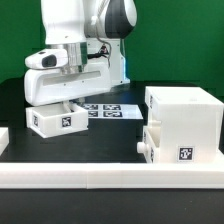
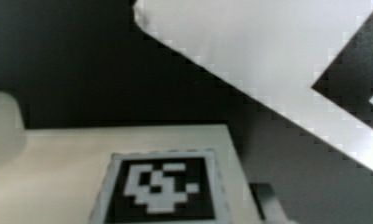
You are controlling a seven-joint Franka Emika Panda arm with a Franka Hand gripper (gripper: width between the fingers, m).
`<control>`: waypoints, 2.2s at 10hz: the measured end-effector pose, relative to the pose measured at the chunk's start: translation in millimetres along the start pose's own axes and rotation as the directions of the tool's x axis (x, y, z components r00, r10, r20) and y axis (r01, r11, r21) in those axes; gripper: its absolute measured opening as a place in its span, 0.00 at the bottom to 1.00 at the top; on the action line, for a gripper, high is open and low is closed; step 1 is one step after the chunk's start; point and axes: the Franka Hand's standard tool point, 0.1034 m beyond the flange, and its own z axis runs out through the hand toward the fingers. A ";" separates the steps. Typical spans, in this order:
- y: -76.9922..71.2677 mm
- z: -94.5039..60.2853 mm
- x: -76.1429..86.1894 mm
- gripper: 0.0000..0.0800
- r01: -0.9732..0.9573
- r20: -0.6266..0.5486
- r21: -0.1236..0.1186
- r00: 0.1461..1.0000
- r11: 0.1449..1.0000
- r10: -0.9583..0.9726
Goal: Assemble drawer
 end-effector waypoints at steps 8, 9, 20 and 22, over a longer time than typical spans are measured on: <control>-0.3 -42.9 81.0 0.05 0.196 0.018 0.068 0.980 0.978 -0.198; -2.0 -41.4 78.7 0.05 0.193 0.022 0.073 0.981 0.978 -0.195; 31.2 -61.3 109.1 0.05 0.793 0.015 0.034 0.608 0.608 -0.794; 35.5 -64.5 137.4 0.05 0.819 0.026 0.048 0.571 0.571 -0.821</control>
Offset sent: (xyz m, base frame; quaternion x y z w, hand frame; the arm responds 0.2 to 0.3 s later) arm 0.0361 0.0269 0.0367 0.0306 -0.0435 -0.0785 0.9955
